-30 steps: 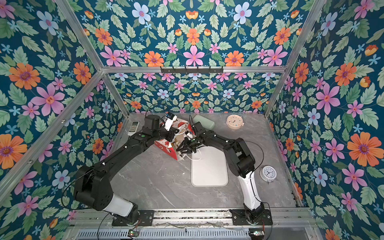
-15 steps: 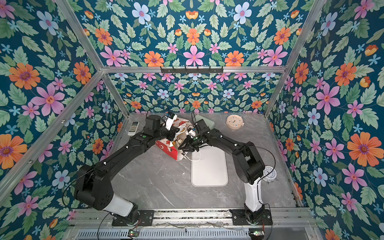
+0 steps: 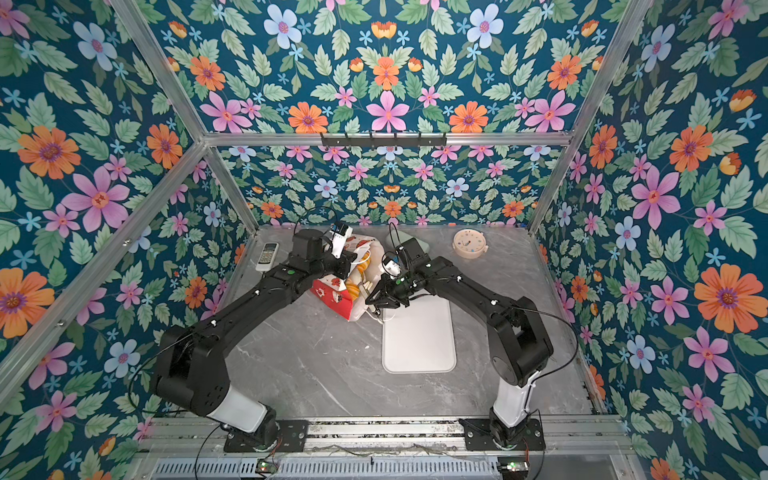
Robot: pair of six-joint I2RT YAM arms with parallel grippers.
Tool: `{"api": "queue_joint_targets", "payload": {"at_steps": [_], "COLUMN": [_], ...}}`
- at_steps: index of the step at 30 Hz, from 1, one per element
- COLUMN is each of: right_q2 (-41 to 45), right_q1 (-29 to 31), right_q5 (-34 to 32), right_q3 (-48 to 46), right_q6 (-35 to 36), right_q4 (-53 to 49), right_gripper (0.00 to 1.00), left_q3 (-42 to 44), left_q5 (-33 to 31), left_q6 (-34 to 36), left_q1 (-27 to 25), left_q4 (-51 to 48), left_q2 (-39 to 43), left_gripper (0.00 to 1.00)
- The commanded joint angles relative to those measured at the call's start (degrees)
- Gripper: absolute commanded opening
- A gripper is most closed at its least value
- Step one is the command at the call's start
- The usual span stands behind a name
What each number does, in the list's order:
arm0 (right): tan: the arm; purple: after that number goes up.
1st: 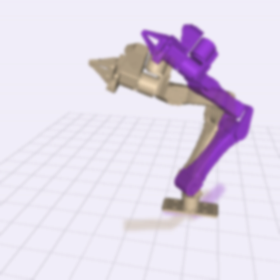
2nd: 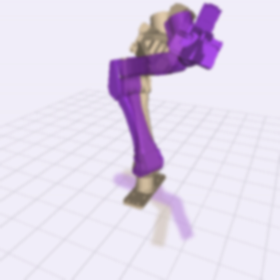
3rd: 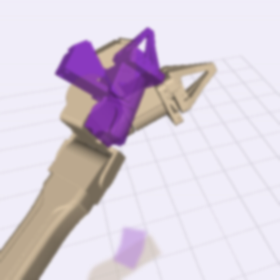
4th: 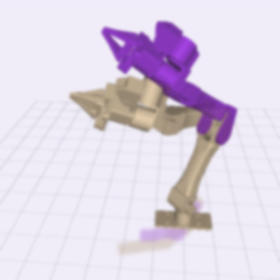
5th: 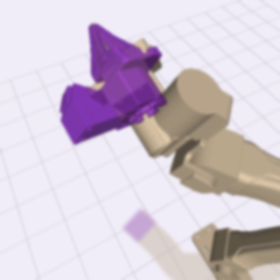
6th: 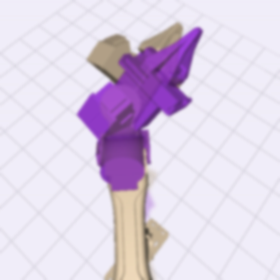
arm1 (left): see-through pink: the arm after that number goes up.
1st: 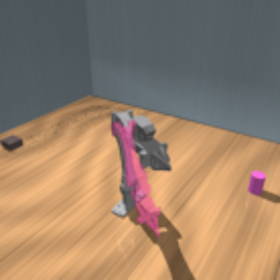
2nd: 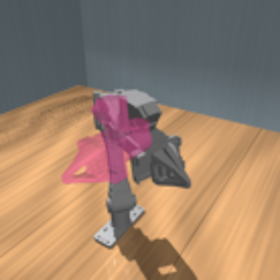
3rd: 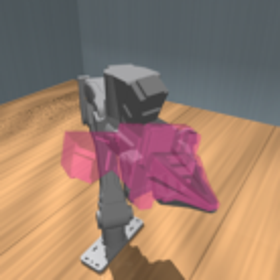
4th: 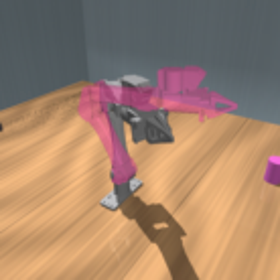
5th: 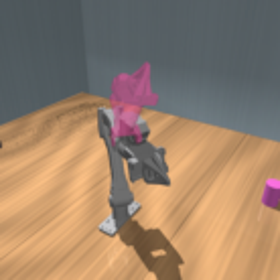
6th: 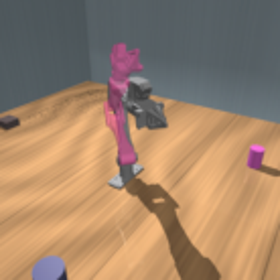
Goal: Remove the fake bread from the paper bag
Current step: 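Pull the bread out with the tongs and lower it onto the white tray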
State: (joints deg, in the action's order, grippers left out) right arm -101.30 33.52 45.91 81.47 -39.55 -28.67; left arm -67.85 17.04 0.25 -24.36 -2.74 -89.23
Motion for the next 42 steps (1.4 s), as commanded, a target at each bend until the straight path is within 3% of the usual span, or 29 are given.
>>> {"api": "queue_joint_targets", "payload": {"at_steps": [1,16,28,35,42], "right_q2": [1.69,16.47,31.09,33.96,28.06], "right_q1": [-0.03,-0.14,-0.12,-0.47,-0.56], "right_q5": [-0.5,-8.03,-16.01,-18.64,-18.49], "right_q3": [-0.18,-7.06,-14.55,-25.04,-27.3], "right_q6": [2.99,5.28,-1.21,-11.66,-13.63], "right_q4": [-1.71,-12.27,-21.54,-14.07,-8.1], "right_gripper": [0.09,0.09,0.09,0.1,0.1], "left_q3": [-0.12,-0.61,-1.25,-0.64,-0.01], "left_q5": [-1.53,-4.38,-10.32,-10.5,-9.83], "left_q6": [0.36,-0.82,-1.75,-1.92,-1.66], "left_q1": [0.1,0.1,0.1,0.1,0.1], "left_q4": [1.33,2.74,4.87,6.6,6.73], "left_q2": [-0.13,-1.46,-2.88,-2.74,-2.07], "left_gripper": [0.0,0.0,0.0,0.0,0.0]}}
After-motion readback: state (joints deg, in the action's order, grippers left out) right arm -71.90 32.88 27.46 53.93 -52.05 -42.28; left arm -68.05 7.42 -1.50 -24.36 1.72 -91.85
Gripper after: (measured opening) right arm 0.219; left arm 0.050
